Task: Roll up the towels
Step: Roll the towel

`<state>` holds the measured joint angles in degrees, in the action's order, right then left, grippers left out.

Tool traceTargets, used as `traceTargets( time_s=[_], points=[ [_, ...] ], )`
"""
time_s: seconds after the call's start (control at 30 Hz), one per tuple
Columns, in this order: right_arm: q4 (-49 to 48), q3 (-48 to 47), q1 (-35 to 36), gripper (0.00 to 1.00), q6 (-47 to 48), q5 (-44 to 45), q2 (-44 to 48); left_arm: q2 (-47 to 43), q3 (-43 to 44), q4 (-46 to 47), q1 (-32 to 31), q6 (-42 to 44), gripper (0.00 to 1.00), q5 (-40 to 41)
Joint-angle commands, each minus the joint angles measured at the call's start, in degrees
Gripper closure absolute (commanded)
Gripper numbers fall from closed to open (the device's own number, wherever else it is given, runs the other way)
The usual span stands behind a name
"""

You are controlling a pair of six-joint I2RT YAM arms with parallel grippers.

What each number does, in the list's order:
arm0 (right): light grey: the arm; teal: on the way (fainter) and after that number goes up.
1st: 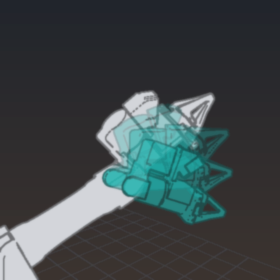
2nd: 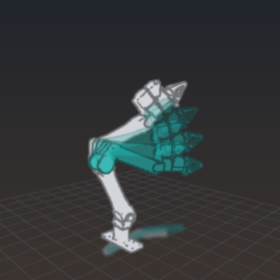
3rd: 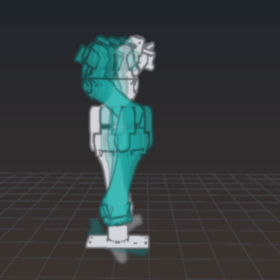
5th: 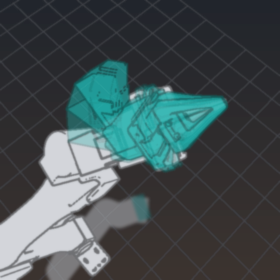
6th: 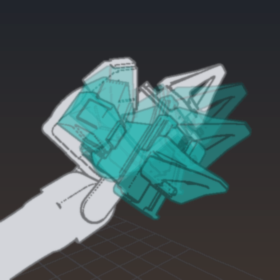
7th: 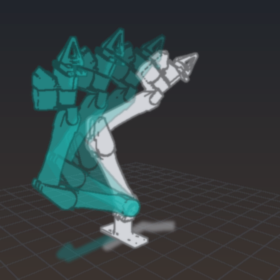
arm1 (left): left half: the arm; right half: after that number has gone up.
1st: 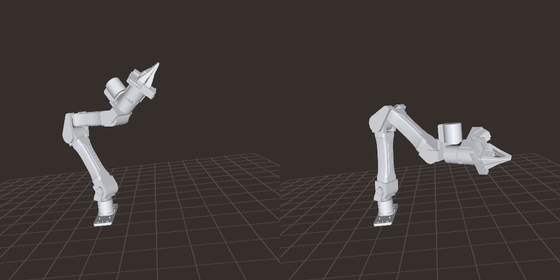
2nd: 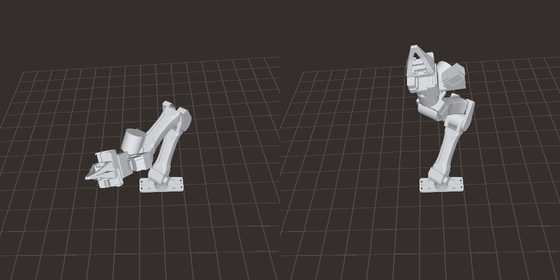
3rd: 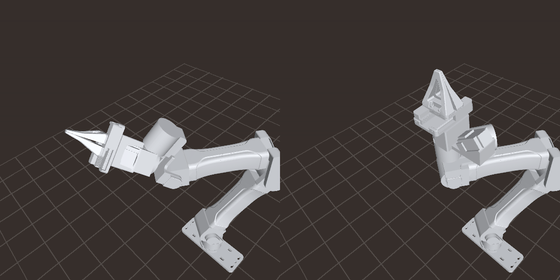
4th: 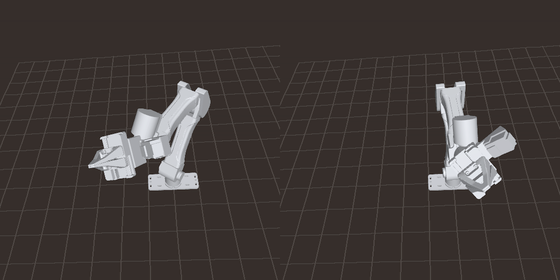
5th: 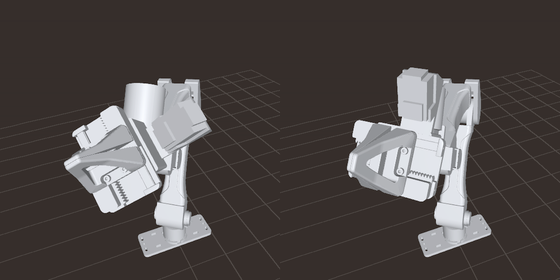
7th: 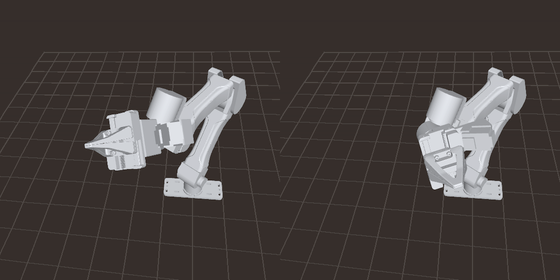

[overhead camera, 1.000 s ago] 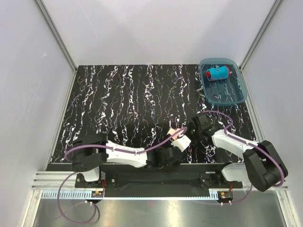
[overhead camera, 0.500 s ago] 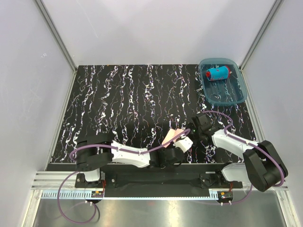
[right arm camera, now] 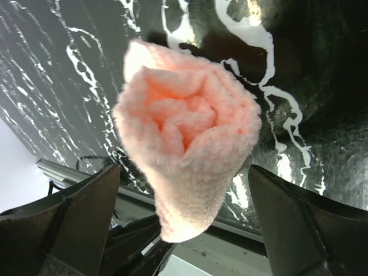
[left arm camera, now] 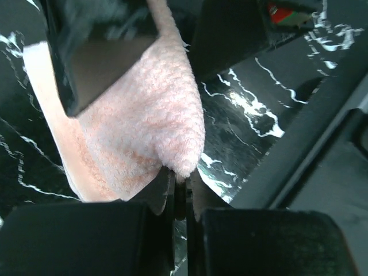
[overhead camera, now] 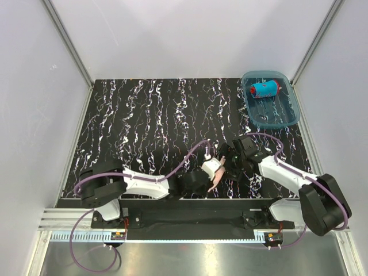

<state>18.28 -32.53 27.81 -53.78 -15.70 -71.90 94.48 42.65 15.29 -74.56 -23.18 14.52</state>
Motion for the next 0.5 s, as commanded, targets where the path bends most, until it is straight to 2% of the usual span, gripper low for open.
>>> traceTargets(
  time_s=[0.0,0.3,0.47],
  points=[
    [2.54,-2.97,0.31,0.0,0.78,0.41,2.63,-3.07,-2.83,8.87,2.4,-7.03,1.0,-10.18],
    [0.8,-0.87,0.31,0.0,0.96,0.41,10.99,0.44,-11.27,29.25,11.28,-20.23,1.0,-25.4],
    [-2.98,3.6,0.31,0.0,-0.09,-1.43,12.92,5.1,-17.6,47.53,16.37,-29.79,1.0,-30.95]
  ],
)
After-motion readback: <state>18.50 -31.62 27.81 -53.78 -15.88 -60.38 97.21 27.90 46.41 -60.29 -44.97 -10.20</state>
